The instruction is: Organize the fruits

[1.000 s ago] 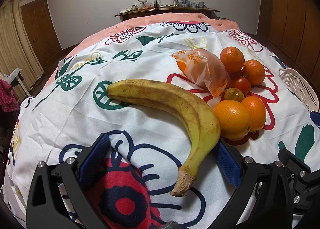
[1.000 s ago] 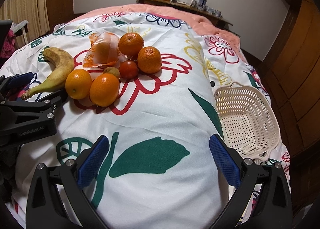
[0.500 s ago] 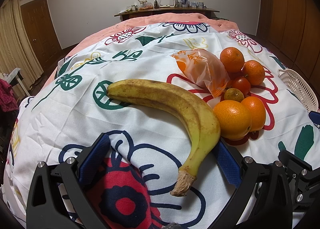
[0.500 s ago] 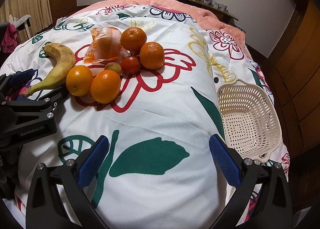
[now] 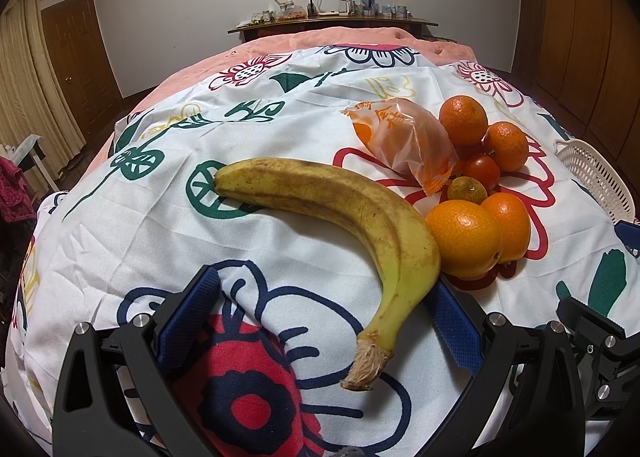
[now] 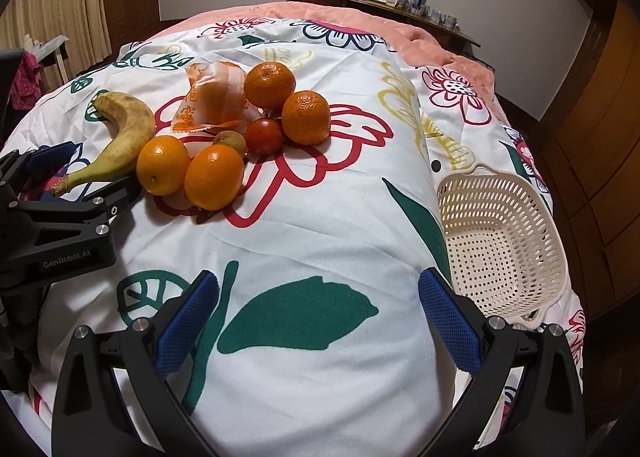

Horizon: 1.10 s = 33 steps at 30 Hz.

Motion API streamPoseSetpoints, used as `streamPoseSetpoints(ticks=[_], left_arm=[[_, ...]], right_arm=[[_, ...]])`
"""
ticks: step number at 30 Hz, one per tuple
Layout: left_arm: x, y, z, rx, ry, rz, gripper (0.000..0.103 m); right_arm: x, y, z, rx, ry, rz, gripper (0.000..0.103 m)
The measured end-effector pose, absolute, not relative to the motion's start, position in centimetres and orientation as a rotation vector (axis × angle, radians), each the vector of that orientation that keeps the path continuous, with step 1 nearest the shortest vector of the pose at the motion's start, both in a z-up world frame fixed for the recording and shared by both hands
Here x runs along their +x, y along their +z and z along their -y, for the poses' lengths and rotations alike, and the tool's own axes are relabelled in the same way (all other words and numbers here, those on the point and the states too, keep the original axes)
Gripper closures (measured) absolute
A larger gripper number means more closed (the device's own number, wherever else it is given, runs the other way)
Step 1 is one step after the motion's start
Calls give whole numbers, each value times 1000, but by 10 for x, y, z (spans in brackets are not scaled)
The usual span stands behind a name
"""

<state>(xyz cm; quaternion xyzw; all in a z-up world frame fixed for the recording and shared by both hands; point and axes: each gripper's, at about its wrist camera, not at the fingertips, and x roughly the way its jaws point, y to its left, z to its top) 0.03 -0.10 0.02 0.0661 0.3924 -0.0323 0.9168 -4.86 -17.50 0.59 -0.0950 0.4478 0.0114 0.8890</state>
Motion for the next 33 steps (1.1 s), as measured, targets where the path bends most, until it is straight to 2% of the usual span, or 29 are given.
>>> streamPoseSetpoints(ticks=[12,33], left_arm=[[-1,0,6,136,-73,-806,2],[-18,39,-10,58,-174,-754,2]], right_arm=[[-46,5,175,-207,25,-949,5],[-48,8,180,-171,46,-940,5]])
